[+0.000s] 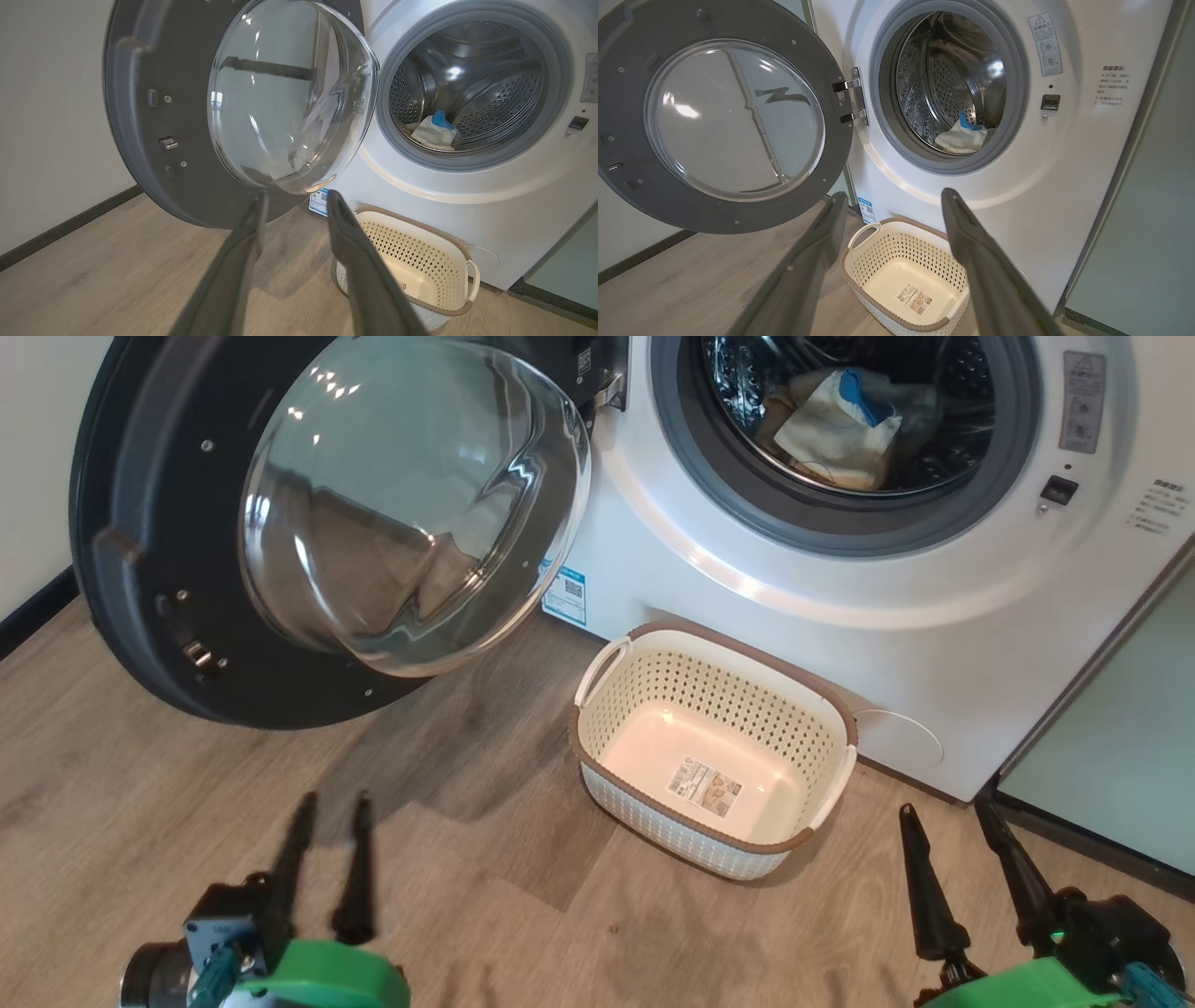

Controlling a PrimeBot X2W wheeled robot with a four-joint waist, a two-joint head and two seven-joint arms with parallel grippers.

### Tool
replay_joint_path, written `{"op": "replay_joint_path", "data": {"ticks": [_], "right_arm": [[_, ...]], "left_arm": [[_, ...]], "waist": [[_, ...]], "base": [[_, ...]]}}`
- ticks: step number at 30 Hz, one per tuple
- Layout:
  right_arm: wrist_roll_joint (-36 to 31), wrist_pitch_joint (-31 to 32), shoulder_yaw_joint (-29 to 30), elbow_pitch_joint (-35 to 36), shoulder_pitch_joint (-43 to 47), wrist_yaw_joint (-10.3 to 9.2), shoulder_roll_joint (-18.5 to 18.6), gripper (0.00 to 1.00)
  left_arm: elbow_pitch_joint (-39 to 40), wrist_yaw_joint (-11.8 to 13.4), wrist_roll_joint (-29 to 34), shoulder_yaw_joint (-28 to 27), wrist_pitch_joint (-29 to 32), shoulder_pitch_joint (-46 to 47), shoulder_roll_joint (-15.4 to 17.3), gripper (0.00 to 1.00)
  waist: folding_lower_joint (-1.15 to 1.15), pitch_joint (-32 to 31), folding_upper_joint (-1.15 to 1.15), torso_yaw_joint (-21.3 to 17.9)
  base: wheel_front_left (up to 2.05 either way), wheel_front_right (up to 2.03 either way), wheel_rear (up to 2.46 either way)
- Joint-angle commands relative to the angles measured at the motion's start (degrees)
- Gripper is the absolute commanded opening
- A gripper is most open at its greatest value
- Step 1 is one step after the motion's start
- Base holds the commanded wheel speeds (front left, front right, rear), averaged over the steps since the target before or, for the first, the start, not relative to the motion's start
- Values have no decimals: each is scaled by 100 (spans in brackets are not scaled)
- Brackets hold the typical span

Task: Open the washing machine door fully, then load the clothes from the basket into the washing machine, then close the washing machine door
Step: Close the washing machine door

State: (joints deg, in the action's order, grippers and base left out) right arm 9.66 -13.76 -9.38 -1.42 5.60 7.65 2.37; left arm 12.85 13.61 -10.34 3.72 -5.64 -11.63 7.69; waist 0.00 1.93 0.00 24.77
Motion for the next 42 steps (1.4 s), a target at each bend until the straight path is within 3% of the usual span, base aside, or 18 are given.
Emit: {"op": "replay_joint_path", "data": {"ticks": [1, 14, 22, 27, 34, 38, 42], "right_arm": [[0, 7, -115, 157, -211, -16, 51, 100], [-11, 5, -107, 174, -205, -16, 51, 100], [-13, 14, -91, 181, -178, -16, 51, 100], [5, 14, -86, 179, -162, -16, 51, 100], [26, 1, -135, 152, -102, -16, 51, 100], [65, -12, -118, 146, -29, -16, 51, 100], [85, -19, -132, 160, 20, -16, 51, 100]], "left_arm": [[215, 16, -62, -187, -85, 177, 43, 0], [259, -107, -136, -105, -147, 183, 126, 0], [646, -540, -393, -87, -560, 420, 307, 0], [1318, -1007, -1198, -353, -780, 978, 293, 0], [2005, -1462, -2431, -1130, -549, 2118, 762, 0], [2132, -1549, -3285, -1556, -226, 2985, 1060, 0], [1924, -1451, -4250, -2100, 151, 3909, 1385, 0]], "waist": [[0, 1, 0, -14], [0, 8, 0, -18], [0, -27, 0, 11], [0, -88, 0, 33], [0, -221, 0, 30], [0, -313, 0, 70], [0, -364, 0, 99]], "base": [[0, 0, 0], [0, 0, 0], [0, 0, 0], [0, 0, 0], [0, 0, 0], [0, 0, 0], [0, 0, 0]]}}
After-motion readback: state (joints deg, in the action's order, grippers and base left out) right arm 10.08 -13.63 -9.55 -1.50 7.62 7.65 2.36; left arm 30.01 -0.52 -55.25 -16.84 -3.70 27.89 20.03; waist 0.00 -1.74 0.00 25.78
